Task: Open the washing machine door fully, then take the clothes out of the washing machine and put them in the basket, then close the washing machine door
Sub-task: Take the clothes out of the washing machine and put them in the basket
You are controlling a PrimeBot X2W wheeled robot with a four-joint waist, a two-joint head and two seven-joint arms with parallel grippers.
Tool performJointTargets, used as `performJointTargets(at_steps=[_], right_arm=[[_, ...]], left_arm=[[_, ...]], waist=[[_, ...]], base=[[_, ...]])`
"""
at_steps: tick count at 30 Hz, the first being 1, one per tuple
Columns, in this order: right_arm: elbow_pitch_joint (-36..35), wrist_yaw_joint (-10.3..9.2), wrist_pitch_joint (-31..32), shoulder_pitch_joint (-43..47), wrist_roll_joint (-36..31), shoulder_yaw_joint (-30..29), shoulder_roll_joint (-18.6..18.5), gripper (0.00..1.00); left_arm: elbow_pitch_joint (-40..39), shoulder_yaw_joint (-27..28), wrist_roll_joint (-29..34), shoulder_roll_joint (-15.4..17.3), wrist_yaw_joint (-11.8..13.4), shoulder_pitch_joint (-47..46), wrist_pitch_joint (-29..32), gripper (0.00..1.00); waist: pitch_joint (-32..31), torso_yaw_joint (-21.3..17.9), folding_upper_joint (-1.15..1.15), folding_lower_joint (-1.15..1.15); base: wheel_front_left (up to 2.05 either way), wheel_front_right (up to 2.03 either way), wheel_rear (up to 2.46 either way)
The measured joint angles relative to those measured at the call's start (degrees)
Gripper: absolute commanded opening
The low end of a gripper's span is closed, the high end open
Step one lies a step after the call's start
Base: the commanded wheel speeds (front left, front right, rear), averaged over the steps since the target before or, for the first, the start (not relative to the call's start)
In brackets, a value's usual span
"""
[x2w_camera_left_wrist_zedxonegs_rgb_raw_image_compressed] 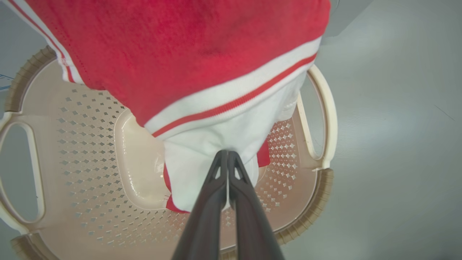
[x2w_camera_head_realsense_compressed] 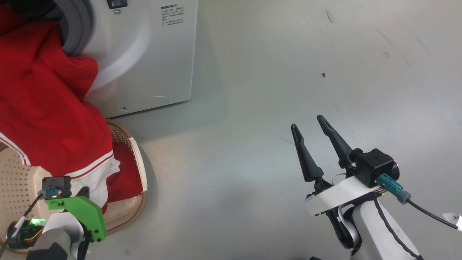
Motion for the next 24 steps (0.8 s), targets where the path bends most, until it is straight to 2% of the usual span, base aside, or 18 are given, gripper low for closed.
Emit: performJointTargets(at_steps=[5, 6, 7, 8, 9, 10, 11, 24], right_arm=[[0.1, -0.09, 0.0, -0.2, 0.0, 0.0, 0.0, 1.0], [0.2, -0.09, 0.0, -0.2, 0.0, 0.0, 0.0, 1.0], [0.2, -0.09, 0.0, -0.3, 0.0, 0.0, 0.0, 1.0], [0.3, -0.09, 0.0, -0.4, 0.0, 0.0, 0.0, 1.0], [0.4, -0.09, 0.0, -0.5, 0.0, 0.1, 0.0, 1.0], [0.5, -0.09, 0.0, -0.6, 0.0, 0.1, 0.0, 1.0], [0.5, -0.09, 0.0, -0.7, 0.0, 0.1, 0.0, 1.0], [2.0, -0.1, 0.0, -0.6, 0.0, 0.0, 0.0, 1.0]], left_arm=[[1.6, 0.0, 0.0, 0.0, 0.0, -0.8, -0.8, 0.0], [2.1, 0.1, -0.1, -0.1, 0.0, -1.0, -0.8, 0.01], [2.5, 0.2, -0.2, -0.1, 0.0, -1.1, -0.8, 0.08], [2.8, 0.2, -0.2, -0.2, -0.1, -1.2, -0.8, 0.36], [3.0, 0.2, -0.2, -0.2, -0.2, -1.3, -1.0, 0.36], [3.3, 0.2, -0.2, -0.3, -0.2, -1.5, -1.3, 0.84], [3.8, 0.2, -0.2, -0.3, -0.2, -1.6, -1.2, 1.0], [7.6, -0.5, -0.2, -2.0, -0.4, -1.8, -4.3, 1.0]], waist=[[-0.1, 0.2, 0.0, 0.0], [-0.2, 0.2, 0.0, 0.0], [-0.2, 0.3, 0.0, 0.0], [-0.3, 0.3, 0.0, 0.0], [-0.4, 0.4, 0.0, 0.0], [-0.4, 0.5, 0.0, 0.0], [-0.5, 0.5, 0.0, 0.0], [-3.7, 1.9, 0.0, 0.0]], base=[[0.0, 0.0, 0.0], [0.0, 0.0, 0.0], [0.0, 0.0, 0.0], [0.0, 0.0, 0.0], [0.0, 0.0, 0.0], [0.0, 0.0, 0.0], [0.0, 0.0, 0.0], [0.0, 0.0, 0.0]])
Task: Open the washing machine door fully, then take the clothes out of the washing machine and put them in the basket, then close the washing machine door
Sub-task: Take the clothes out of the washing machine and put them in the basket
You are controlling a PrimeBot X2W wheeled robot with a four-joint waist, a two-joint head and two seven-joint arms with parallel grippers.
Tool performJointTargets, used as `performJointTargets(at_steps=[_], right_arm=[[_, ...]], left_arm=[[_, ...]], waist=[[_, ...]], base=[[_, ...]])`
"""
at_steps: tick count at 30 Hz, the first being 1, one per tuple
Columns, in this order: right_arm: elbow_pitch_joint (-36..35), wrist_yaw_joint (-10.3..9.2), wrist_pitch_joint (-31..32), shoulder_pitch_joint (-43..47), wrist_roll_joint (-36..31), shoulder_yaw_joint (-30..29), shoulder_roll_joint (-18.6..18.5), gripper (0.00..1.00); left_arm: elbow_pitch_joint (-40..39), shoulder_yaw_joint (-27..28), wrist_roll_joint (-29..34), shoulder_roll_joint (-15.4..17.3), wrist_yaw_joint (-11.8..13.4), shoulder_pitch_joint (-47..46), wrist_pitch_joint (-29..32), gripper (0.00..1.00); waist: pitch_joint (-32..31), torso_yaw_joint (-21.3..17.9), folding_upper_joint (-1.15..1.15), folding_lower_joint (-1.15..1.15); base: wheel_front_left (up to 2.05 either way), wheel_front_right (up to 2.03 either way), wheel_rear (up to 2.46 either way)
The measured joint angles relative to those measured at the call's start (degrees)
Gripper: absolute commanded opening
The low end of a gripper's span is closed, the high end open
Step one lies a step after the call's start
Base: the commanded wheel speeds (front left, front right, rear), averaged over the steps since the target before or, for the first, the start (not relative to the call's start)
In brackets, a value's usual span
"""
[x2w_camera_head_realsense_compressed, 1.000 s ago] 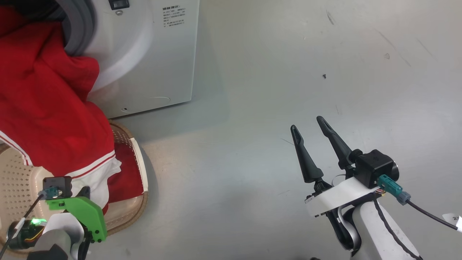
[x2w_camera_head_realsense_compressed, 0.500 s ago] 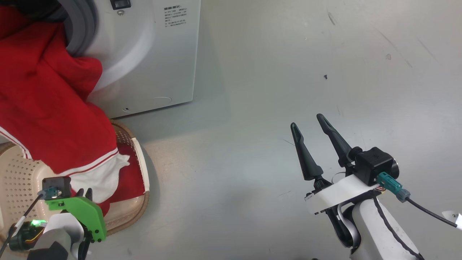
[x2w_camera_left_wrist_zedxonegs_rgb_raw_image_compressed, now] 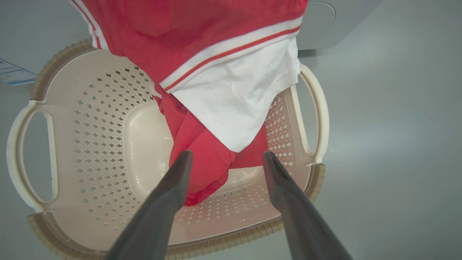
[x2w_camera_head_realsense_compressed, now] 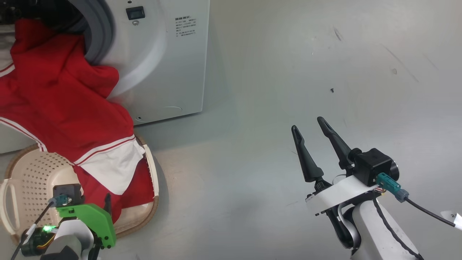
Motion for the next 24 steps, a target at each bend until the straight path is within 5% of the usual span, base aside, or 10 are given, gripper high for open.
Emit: performJointTargets(at_steps=[24], right_arm=[[1.7, 0.01, 0.0, 2.3, -0.4, -2.8, 0.0, 1.0]], left_arm=[[-4.6, -2.1, -0.5, -2.6, -1.9, -1.8, -10.6, 1.0]], waist=[[-8.8, 7.4, 0.0, 0.0]], base=[[0.0, 0.0, 0.0]])
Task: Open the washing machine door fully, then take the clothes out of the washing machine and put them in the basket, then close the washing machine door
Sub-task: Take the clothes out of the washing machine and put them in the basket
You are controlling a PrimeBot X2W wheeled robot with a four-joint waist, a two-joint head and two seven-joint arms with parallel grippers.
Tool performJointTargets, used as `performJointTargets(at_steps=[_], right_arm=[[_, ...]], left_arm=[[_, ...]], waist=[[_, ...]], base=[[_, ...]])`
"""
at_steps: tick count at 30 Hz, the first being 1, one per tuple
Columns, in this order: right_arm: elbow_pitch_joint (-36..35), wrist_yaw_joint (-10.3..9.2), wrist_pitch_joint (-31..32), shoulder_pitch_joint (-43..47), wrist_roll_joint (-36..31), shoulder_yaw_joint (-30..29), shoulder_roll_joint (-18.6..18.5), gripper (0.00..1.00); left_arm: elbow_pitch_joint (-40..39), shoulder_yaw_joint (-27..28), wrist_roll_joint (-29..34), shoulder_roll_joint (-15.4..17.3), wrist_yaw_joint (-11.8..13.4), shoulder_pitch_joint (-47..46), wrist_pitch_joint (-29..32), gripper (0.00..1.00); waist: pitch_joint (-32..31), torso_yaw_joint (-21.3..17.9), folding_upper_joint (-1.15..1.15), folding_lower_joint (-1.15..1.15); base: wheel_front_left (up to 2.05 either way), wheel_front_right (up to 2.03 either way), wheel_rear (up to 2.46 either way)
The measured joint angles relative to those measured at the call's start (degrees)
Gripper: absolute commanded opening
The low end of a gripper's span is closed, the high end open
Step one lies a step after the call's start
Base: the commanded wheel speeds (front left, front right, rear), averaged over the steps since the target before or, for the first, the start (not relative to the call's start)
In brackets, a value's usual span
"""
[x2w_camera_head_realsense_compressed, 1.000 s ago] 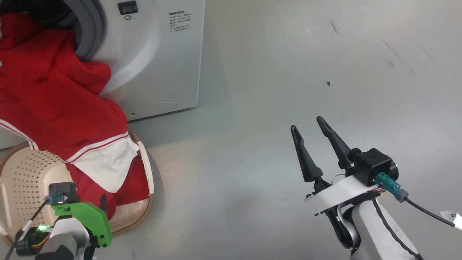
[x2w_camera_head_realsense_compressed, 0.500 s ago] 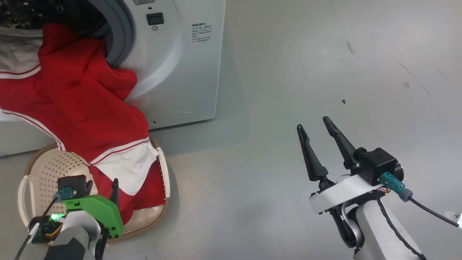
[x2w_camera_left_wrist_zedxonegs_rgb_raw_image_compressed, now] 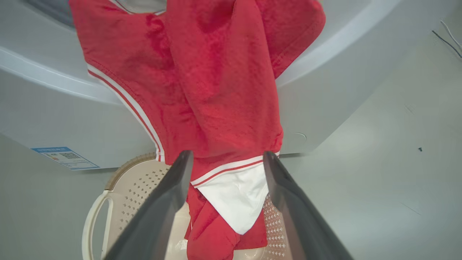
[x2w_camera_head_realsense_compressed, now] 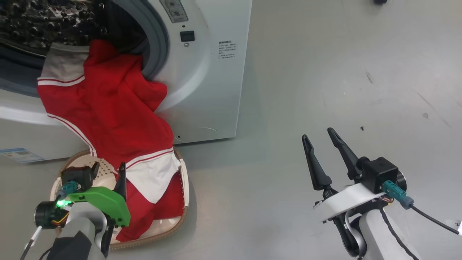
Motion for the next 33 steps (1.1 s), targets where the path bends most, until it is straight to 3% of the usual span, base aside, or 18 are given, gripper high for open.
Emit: performJointTargets(at_steps=[15, 33], right_arm=[[0.5, 0.04, 0.0, 2.7, -0.2, -0.4, 0.0, 1.0], [-1.2, 0.24, 0.0, 4.1, -0.2, -0.7, 0.0, 1.0]], left_arm=[[-6.5, -0.4, 0.1, -0.6, -0.1, 2.7, -0.5, 1.0], [-21.6, 0.7, 0.6, -1.2, 1.1, 9.1, -0.5, 1.0]], waist=[[-5.4, 2.3, 0.0, 0.0], [-6.9, 2.2, 0.0, 0.0]], base=[[0.0, 0.0, 0.0], [0.0, 0.0, 0.0]])
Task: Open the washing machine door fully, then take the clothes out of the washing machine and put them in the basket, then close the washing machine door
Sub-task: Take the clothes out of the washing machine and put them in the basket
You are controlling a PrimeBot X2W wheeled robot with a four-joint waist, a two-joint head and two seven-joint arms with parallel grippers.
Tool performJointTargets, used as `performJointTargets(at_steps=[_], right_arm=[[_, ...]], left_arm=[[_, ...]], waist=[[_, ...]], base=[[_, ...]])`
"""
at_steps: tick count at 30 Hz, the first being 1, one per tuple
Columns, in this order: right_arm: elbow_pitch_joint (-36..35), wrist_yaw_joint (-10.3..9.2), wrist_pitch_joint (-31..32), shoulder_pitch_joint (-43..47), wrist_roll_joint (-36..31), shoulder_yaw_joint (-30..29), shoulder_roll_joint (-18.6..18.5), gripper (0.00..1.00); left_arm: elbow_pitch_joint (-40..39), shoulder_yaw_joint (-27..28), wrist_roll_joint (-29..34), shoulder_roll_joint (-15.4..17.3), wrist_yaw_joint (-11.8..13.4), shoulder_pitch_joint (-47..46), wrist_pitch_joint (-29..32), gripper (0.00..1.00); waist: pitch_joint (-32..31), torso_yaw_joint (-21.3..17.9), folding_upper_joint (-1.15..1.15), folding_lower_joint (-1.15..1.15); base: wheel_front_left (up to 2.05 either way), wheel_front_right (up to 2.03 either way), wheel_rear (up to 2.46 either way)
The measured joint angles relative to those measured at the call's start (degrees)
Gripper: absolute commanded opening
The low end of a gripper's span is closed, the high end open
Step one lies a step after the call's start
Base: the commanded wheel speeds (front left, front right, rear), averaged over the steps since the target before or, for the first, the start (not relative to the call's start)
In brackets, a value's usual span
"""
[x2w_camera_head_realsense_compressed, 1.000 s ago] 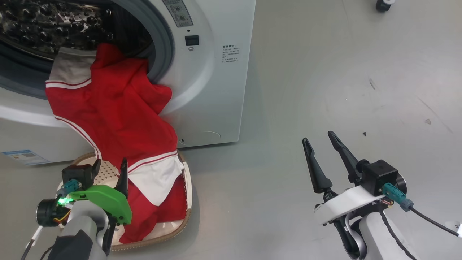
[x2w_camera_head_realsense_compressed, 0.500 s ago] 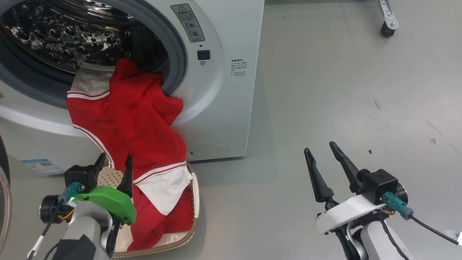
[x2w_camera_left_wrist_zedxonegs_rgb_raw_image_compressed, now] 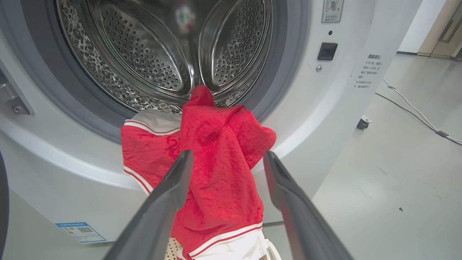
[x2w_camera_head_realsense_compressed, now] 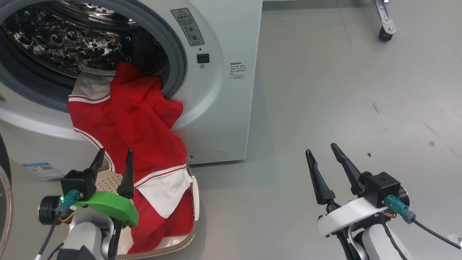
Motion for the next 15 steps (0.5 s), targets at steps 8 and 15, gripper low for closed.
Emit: performJointTargets(at_steps=[8, 15], right_arm=[[-0.5, 0.33, 0.0, 0.7, 0.0, -0.4, 0.0, 1.0], [-0.5, 0.34, 0.0, 0.8, 0.0, -0.4, 0.0, 1.0]], left_arm=[[-4.4, 0.0, 0.3, -0.1, 0.5, 3.5, -0.1, 1.0], [-5.9, -0.2, 0.3, -0.1, 0.9, 5.8, -0.1, 1.0]], waist=[[-0.2, 0.3, 0.0, 0.0], [0.0, 0.4, 0.0, 0.0]], base=[[0.0, 0.0, 0.0], [0.0, 0.0, 0.0]])
